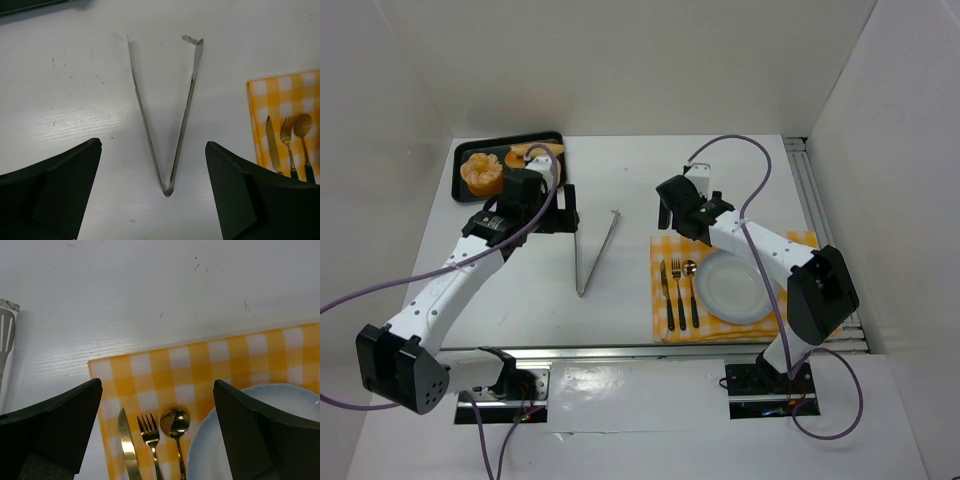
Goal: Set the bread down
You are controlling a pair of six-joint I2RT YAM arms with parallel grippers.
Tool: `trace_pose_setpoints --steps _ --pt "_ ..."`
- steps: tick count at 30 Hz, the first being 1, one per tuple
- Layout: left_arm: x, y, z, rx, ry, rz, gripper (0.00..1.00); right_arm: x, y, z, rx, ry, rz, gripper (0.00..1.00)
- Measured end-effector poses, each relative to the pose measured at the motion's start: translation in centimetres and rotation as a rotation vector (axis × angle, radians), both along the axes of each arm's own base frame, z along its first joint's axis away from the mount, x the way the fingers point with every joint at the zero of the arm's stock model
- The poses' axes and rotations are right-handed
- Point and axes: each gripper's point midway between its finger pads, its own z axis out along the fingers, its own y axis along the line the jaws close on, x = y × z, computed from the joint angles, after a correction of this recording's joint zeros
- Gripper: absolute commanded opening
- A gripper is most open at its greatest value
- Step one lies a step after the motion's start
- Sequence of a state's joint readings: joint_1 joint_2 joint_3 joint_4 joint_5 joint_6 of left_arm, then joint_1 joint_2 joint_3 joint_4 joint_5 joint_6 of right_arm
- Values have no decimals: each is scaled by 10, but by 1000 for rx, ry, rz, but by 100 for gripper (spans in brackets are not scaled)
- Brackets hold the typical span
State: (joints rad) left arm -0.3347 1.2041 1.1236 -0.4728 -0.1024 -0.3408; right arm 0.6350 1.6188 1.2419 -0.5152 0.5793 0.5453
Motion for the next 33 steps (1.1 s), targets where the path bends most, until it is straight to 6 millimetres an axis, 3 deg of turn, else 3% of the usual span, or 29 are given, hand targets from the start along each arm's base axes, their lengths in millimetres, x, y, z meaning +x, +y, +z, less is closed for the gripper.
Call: trace_pose_setpoints --steps 11,19,25,33 --pt "-6 7 -38 59 131 77 99 -12 -4 22 36 -40 4 99" --pt "-35 -19 -106 63 337 78 99 -40 -23 34 63 -76 30 99" --pt "-47 -35 -163 120 501 82 99 -40 -22 36 69 -83 36 99" --pt "-43 -41 -200 164 574 100 99 -42 -20 32 80 -74 48 99"
